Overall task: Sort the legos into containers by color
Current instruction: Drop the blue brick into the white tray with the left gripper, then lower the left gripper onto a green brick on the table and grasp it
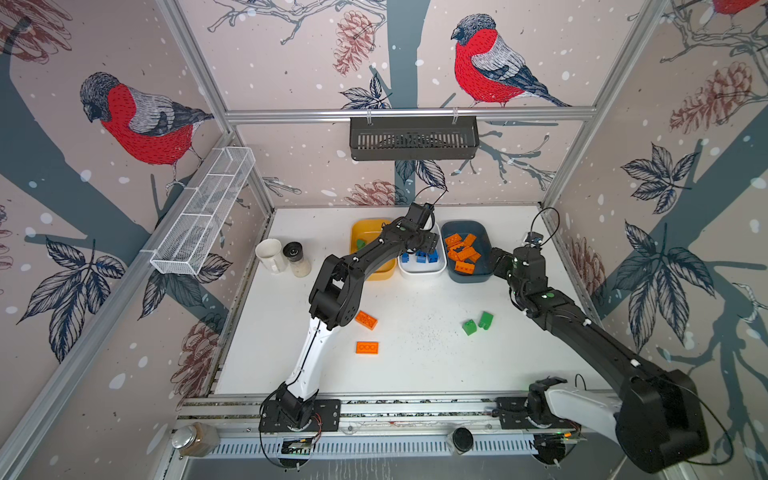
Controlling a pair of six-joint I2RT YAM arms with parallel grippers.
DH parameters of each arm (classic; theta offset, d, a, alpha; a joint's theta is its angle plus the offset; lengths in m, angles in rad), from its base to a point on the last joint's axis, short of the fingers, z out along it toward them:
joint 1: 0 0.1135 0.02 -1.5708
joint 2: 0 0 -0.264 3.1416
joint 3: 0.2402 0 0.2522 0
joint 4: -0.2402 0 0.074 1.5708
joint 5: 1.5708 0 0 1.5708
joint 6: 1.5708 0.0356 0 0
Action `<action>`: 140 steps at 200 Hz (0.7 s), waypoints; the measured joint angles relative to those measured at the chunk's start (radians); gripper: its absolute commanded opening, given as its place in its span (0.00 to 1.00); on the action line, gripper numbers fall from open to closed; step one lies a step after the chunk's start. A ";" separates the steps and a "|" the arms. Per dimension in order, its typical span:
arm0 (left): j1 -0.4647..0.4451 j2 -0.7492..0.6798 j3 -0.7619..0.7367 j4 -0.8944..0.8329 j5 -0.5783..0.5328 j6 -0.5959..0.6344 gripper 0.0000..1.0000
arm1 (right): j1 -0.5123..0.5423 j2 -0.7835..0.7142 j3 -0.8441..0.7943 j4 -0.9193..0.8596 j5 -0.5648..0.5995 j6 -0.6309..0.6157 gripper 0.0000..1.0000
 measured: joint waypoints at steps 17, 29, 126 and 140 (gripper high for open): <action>-0.002 -0.058 -0.083 0.013 0.069 -0.005 0.98 | 0.000 -0.017 -0.018 -0.003 0.005 0.000 1.00; -0.008 -0.117 -0.162 0.030 0.111 -0.010 0.98 | 0.000 -0.029 -0.031 -0.007 0.006 0.001 0.99; -0.320 -0.269 -0.462 0.075 0.208 0.286 0.94 | 0.000 -0.070 -0.064 -0.021 0.021 0.023 0.99; -0.351 -0.227 -0.441 0.047 0.220 0.298 0.90 | 0.000 -0.080 -0.066 -0.021 0.023 0.023 1.00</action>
